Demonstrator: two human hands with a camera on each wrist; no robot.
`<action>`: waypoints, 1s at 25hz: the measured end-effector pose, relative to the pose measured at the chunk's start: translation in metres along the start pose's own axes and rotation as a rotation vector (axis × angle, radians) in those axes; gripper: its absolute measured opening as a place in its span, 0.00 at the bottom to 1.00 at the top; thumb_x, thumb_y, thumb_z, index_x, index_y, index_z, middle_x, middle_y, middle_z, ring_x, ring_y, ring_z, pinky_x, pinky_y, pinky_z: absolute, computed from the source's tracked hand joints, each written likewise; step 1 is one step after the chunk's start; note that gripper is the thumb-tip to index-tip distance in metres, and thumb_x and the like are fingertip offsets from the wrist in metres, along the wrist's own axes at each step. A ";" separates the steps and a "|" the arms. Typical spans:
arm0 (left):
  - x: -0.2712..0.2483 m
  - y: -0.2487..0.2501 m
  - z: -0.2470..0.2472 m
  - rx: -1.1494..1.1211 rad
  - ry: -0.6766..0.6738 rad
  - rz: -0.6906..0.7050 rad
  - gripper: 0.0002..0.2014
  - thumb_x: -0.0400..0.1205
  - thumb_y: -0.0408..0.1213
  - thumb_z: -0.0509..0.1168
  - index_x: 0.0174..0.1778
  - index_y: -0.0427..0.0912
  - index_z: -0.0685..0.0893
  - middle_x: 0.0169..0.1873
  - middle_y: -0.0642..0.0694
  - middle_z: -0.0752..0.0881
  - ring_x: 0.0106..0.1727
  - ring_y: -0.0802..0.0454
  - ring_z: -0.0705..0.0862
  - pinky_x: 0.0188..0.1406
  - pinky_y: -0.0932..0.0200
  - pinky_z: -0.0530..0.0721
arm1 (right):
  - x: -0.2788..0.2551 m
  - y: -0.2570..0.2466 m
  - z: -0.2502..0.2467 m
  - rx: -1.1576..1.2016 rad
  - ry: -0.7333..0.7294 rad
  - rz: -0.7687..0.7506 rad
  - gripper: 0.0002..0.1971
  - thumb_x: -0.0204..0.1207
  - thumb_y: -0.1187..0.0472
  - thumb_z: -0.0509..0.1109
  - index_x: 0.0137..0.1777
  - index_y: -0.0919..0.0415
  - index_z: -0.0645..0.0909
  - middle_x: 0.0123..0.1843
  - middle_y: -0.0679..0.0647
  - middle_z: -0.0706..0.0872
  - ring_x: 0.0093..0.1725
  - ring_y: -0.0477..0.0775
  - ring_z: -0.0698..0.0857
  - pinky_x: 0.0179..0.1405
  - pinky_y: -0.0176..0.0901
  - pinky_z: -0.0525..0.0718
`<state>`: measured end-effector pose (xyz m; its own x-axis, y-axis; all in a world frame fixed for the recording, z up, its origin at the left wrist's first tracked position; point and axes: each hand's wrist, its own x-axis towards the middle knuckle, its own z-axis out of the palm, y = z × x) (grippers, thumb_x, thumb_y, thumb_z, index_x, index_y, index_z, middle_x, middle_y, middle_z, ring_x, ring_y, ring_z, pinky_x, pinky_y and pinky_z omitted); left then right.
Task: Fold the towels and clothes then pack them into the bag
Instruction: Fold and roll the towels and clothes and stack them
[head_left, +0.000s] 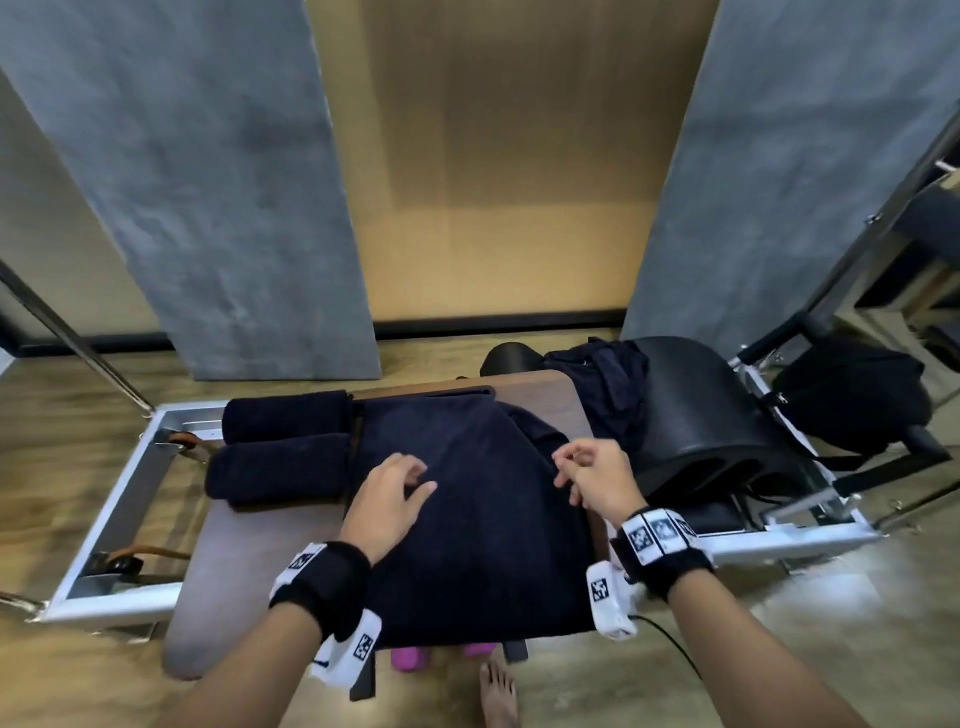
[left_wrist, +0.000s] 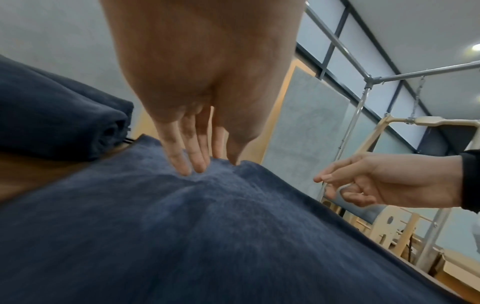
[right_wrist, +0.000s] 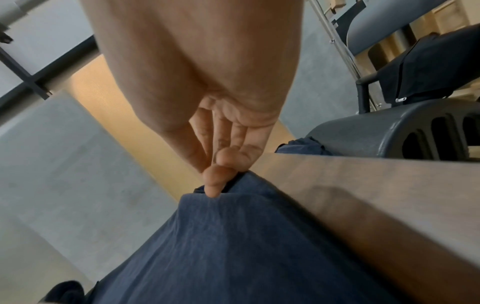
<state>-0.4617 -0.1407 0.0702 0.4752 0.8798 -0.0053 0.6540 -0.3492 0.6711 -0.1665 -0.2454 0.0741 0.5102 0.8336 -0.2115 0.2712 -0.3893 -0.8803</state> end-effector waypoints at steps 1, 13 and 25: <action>0.015 0.001 0.006 -0.011 -0.040 0.000 0.18 0.84 0.42 0.77 0.68 0.43 0.86 0.61 0.51 0.86 0.65 0.52 0.86 0.70 0.48 0.85 | 0.014 -0.006 0.006 -0.002 0.005 0.007 0.08 0.82 0.69 0.72 0.42 0.59 0.88 0.30 0.58 0.92 0.17 0.54 0.79 0.15 0.36 0.73; 0.088 0.005 0.022 0.419 -0.597 -0.201 0.67 0.73 0.60 0.83 0.93 0.61 0.35 0.90 0.59 0.26 0.91 0.42 0.25 0.85 0.17 0.40 | 0.106 -0.032 0.032 -0.264 -0.162 -0.109 0.07 0.75 0.69 0.79 0.44 0.55 0.92 0.31 0.45 0.88 0.32 0.45 0.86 0.39 0.41 0.83; 0.082 0.005 0.023 0.408 -0.559 -0.197 0.65 0.76 0.59 0.81 0.93 0.59 0.35 0.90 0.59 0.26 0.91 0.45 0.25 0.86 0.21 0.38 | 0.092 -0.005 -0.003 0.246 -0.076 0.077 0.08 0.86 0.73 0.64 0.52 0.68 0.86 0.39 0.65 0.90 0.24 0.58 0.87 0.20 0.42 0.82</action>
<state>-0.4060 -0.0775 0.0562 0.4846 0.6802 -0.5501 0.8746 -0.3895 0.2889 -0.1180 -0.1677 0.0600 0.4566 0.8358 -0.3049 0.0223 -0.3533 -0.9352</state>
